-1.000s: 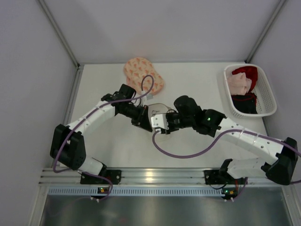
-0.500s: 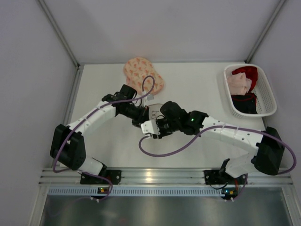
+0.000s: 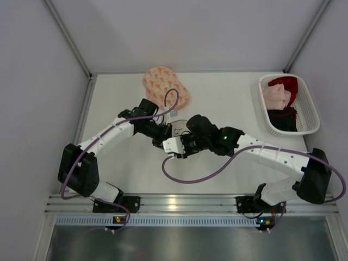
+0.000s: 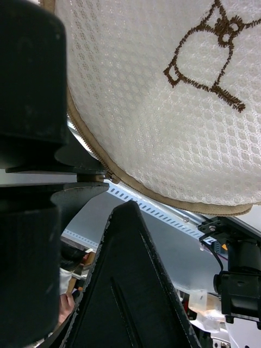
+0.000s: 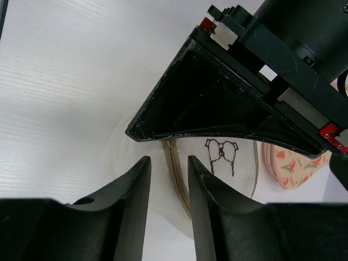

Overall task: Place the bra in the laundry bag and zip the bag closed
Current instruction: Zip the zipper on the laundry bag.

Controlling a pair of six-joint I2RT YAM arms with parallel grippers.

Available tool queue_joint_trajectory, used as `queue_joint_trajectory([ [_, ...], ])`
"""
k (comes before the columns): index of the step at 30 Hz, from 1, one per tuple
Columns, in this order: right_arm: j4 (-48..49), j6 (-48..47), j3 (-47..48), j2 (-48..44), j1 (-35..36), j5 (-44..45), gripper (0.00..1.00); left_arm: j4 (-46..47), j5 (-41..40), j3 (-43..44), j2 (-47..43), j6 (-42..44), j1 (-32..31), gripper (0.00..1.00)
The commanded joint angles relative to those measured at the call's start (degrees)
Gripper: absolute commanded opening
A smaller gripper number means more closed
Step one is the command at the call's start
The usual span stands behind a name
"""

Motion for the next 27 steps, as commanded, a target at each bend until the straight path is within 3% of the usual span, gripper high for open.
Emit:
queue_joint_trajectory([
  [1, 2.3, -1.4, 2.4, 0.4, 1.0, -0.2, 0.34, 1.9, 1.4, -0.4, -2.3, 0.1, -0.3, 0.0],
  [7, 3.0, -3.3, 2.3, 3.9, 0.9, 0.5, 0.3, 1.9, 1.5, 0.3, -2.0, 0.0, -0.2, 0.0],
  [13, 5.6, -3.3, 0.0, 1.4, 0.8, 3.1, 0.0, 2.0, -1.8, -1.6, -3.0, 0.8, 0.1, 0.0],
  [21, 7.0, -5.6, -6.8, -4.3, 0.4, 3.5, 0.0, 1.9, -3.8, -2.6, -3.0, 3.2, 6.5, 0.0],
  [27, 8.4, -8.4, -10.4, -9.0, -0.5, 2.6, 0.0, 1.8, -5.3, -3.3, -3.2, 5.9, 7.6, 0.0],
])
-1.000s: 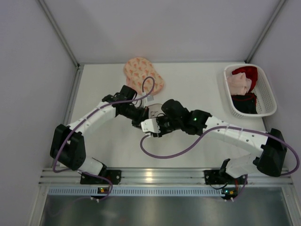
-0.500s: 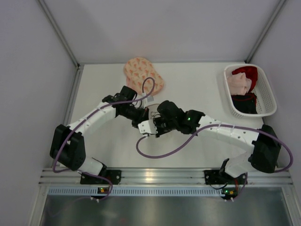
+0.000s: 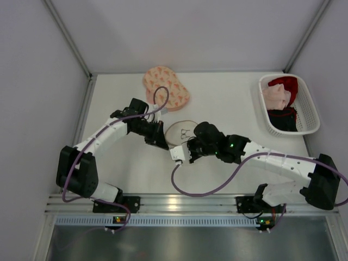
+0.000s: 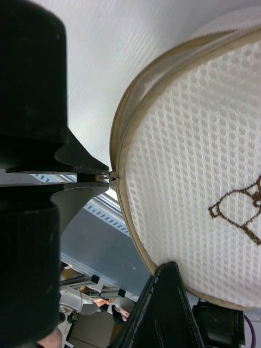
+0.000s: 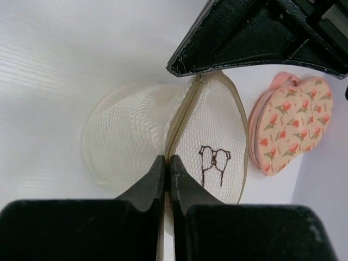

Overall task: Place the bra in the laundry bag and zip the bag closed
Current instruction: Zip the zipper on the laundry bag.

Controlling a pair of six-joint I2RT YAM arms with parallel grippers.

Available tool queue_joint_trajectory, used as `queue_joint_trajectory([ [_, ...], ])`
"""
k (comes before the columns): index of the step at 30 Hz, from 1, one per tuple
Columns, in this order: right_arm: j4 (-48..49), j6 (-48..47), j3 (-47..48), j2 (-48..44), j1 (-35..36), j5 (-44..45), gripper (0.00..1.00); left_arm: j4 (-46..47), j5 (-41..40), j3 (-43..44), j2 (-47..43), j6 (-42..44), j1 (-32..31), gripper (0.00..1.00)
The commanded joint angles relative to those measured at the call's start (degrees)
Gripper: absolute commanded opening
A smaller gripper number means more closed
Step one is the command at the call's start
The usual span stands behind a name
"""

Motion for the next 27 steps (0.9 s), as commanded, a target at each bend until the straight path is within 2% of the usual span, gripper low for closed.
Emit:
queue_joint_trajectory([
  [1, 2.8, -2.9, -1.9, -4.6, -0.6, -1.1, 0.0, 1.3, -2.1, -0.8, -1.7, 3.6, 0.8, 0.0],
  [6, 5.9, -7.2, -7.4, -8.3, -2.0, -0.8, 0.0, 1.2, -10.8, -1.2, -3.2, 8.8, 3.2, 0.0],
  [9, 8.0, -8.2, -8.9, -8.6, -5.0, -1.6, 0.0, 1.1, -7.5, -1.5, -4.3, 10.5, 4.2, 0.0],
  [10, 9.5, -8.5, -9.2, -8.6, -5.8, -1.7, 0.0, 1.2, -3.2, -1.6, -5.5, 10.5, 4.2, 0.0],
  [11, 10.4, -9.0, -9.4, -8.4, -6.6, -1.5, 0.03, 1.2, -1.5, -1.7, -5.8, 10.3, 4.2, 0.0],
  [12, 11.2, -9.7, -9.3, -8.3, -8.0, -1.3, 0.12, 1.1, -0.1, -1.6, -6.1, 9.9, 3.3, 0.0],
  [13, 11.9, -9.9, -9.2, -7.6, -8.5, -0.8, 0.15, 1.2, 0.8, -1.4, -6.2, 9.5, 2.4, 0.0],
  [19, 11.1, -10.8, -4.4, -4.7, -12.0, -0.3, 0.25, 3.6, 3.5, -1.2, -5.5, 4.5, -3.2, 0.0],
  [20, 9.3, -8.5, -2.7, -4.7, -12.4, -0.3, 0.29, 4.3, 3.1, -1.8, -5.5, 2.7, -3.7, 0.0],
  [21, 8.0, -7.2, -1.8, -5.2, -12.4, -0.6, 0.42, 5.3, 3.1, -1.9, -5.5, 1.9, -3.9, 0.0],
  [23, 5.8, -3.5, -0.4, -6.8, -12.4, -2.8, 0.55, 6.2, 3.3, -2.3, -5.5, 0.6, -4.4, 0.0],
  [24, 5.0, -2.5, -0.6, -8.9, -12.1, -3.6, 0.67, 6.7, 3.3, -2.4, -5.5, 0.2, -4.6, 0.0],
  [27, 2.0, -1.3, -1.8, -12.9, -9.4, -5.3, 0.77, 8.9, 3.2, -2.4, -5.5, -1.8, -5.9, 0.0],
])
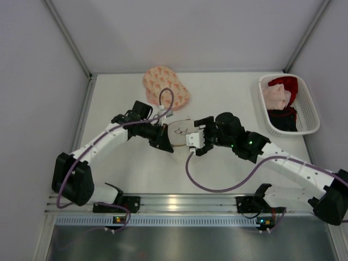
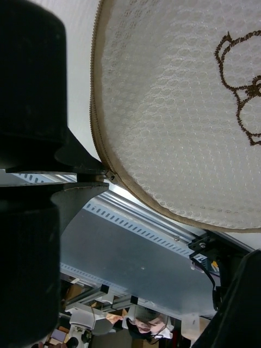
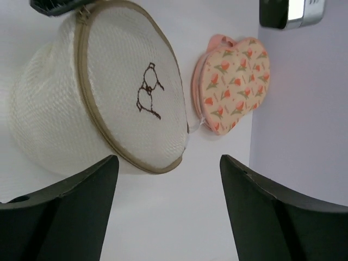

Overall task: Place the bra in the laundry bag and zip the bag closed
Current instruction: Zip the zipper on the laundry bag.

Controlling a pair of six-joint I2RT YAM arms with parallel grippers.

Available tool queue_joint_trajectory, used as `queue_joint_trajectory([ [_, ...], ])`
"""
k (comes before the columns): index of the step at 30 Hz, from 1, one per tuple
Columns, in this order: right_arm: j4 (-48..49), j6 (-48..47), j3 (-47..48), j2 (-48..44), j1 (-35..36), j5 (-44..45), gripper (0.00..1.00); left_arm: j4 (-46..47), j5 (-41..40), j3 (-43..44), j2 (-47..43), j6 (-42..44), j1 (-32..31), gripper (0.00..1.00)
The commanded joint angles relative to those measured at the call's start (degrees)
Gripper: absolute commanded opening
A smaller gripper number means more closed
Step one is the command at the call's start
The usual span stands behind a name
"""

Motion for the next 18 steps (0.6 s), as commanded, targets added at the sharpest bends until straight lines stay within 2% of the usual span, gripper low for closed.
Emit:
queue_joint_trajectory([
  [1, -4.6, 3.7, 2.0, -5.8, 3.2, -4.3, 0.78, 5.3, 2.0, 0.0, -0.8, -3.3, -1.6, 0.0],
  [4, -7.2, 5.3, 2.1, -6.3, 7.6, -4.0, 0.79, 6.2, 1.2, 0.8, -0.5, -4.2, -3.4, 0.0],
  [7, -7.9, 5.8, 2.9, -4.1, 11.4, -2.5, 0.72, 7.0, 1.2, 0.8, -0.2, -6.0, -4.2, 0.0],
  [8, -7.9, 6.3, 3.4, -3.1, 12.8, -2.1, 0.66, 7.2, 1.2, 0.8, 0.0, -6.2, -4.7, 0.0],
  [18, -5.9, 6.3, 5.9, 5.4, 14.2, 1.6, 0.48, 7.7, 0.3, 0.7, -0.4, -6.9, -7.3, 0.0],
])
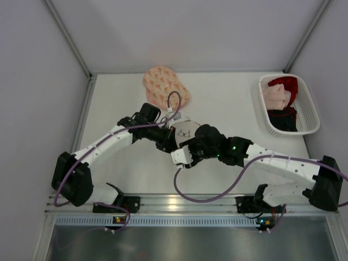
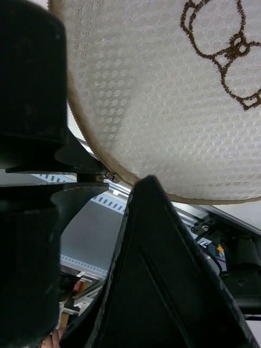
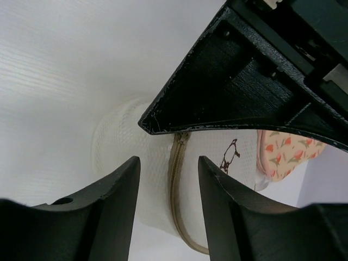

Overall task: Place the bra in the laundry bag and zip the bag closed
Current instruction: Zip the zipper on the laundry bag.

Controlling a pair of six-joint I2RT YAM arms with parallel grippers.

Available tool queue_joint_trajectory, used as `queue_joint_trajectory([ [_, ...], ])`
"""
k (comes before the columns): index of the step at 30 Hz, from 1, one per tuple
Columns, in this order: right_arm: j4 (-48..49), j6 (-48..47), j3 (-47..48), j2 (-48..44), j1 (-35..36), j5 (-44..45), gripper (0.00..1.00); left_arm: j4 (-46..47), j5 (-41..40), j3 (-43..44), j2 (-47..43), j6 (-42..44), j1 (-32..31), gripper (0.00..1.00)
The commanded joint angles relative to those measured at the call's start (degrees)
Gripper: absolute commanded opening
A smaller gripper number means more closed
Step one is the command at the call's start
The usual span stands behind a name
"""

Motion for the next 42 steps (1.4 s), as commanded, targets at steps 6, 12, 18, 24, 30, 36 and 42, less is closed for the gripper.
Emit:
queue_joint_trajectory([
  [6, 5.6, 0.6, 1.0, 1.7, 0.9, 6.1, 0.21, 3.1, -1.3, 0.8, -0.4, -0.4, -1.5, 0.0],
  [12, 7.4, -0.4, -1.6, -1.0, 1.0, 7.2, 0.0, 3.1, -3.7, -1.2, -1.1, 0.3, -1.4, 0.0],
  [18, 8.9, -2.5, -6.7, -5.9, 0.8, 5.7, 0.0, 3.1, -4.9, -2.4, -0.7, 0.9, 0.5, 0.0],
  [24, 9.1, -4.8, -10.0, -10.0, 0.6, 5.3, 0.0, 3.2, -7.0, -1.6, 1.0, 1.1, 3.7, 0.0],
  [30, 10.1, -10.0, -14.7, -14.2, -0.5, 5.1, 0.0, 3.7, -8.5, -1.0, 2.4, 0.2, 8.2, 0.0],
  [36, 14.9, -15.3, -18.5, -14.9, -5.2, 3.8, 0.0, 5.8, -8.4, -1.5, -2.0, 0.3, 13.6, 0.0],
  [42, 18.9, -18.8, -14.2, -8.5, -13.1, 0.9, 0.0, 6.1, -3.3, -2.8, -5.3, 1.2, 13.4, 0.0],
])
